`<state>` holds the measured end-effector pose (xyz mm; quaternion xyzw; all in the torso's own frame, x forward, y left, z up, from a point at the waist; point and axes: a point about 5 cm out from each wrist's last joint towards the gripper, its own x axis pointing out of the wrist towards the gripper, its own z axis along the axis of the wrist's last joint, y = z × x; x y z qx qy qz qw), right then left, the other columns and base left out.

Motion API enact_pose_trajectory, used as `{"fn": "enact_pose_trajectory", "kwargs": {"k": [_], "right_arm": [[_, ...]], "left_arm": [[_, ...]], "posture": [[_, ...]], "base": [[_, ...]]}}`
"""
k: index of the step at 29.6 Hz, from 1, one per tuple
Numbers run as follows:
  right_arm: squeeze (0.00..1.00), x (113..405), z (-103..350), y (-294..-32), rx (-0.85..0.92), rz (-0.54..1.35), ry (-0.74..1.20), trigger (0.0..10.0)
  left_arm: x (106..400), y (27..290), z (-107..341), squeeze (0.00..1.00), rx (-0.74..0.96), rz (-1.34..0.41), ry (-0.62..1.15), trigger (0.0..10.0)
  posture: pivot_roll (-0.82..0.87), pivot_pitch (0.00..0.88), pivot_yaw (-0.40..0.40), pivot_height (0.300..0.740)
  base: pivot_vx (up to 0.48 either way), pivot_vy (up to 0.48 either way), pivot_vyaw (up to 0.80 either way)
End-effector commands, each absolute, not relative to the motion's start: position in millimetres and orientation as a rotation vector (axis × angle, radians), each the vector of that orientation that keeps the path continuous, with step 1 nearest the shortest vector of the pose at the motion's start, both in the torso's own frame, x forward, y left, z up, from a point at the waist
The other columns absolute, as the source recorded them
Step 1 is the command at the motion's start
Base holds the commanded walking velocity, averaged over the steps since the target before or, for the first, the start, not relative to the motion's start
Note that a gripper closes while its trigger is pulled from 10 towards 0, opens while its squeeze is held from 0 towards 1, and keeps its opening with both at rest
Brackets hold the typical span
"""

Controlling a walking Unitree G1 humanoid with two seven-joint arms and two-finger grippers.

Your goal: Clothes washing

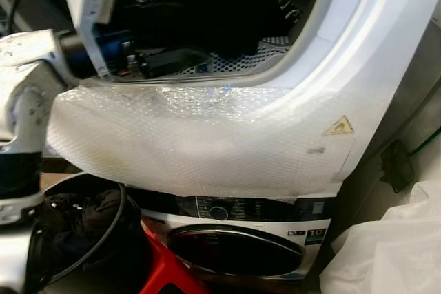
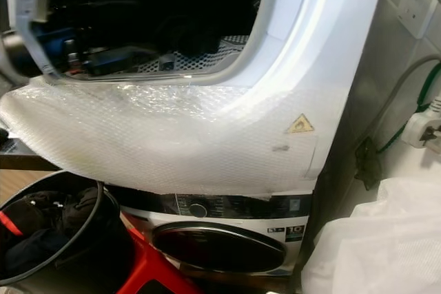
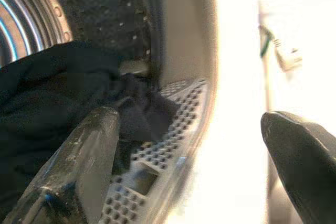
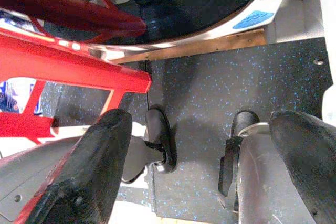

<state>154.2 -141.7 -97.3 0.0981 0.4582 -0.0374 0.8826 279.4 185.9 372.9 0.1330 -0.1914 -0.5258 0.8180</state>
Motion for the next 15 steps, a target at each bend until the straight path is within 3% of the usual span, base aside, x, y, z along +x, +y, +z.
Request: {"fn": "enact_pose_trajectory", "kwargs": {"k": [1,9,15], "right_arm": [[0.0,139,-104,-132,0.229,-0.069,1.019,10.0],[0.0,145,-102,-131,0.221,-0.059,1.013,10.0],[0.0,149,-101,-131,0.221,-0.057,1.008,10.0]], "left_arm": [[261,189,372,0.0,0.276,-1.187,-0.387,10.0],[225,196,345,0.0,0.286,-1.368,-0.164,10.0],[204,207,307,0.0,0.221,-1.358,0.071,10.0]], "posture": [[0.06,0.055,0.176,0.74],[0.09,0.044,0.173,0.74],[0.1,0.041,0.177,0.74]], "base": [[0.0,0.0,0.0],[0.0,0.0,0.0],[0.0,0.0,0.0]]}}
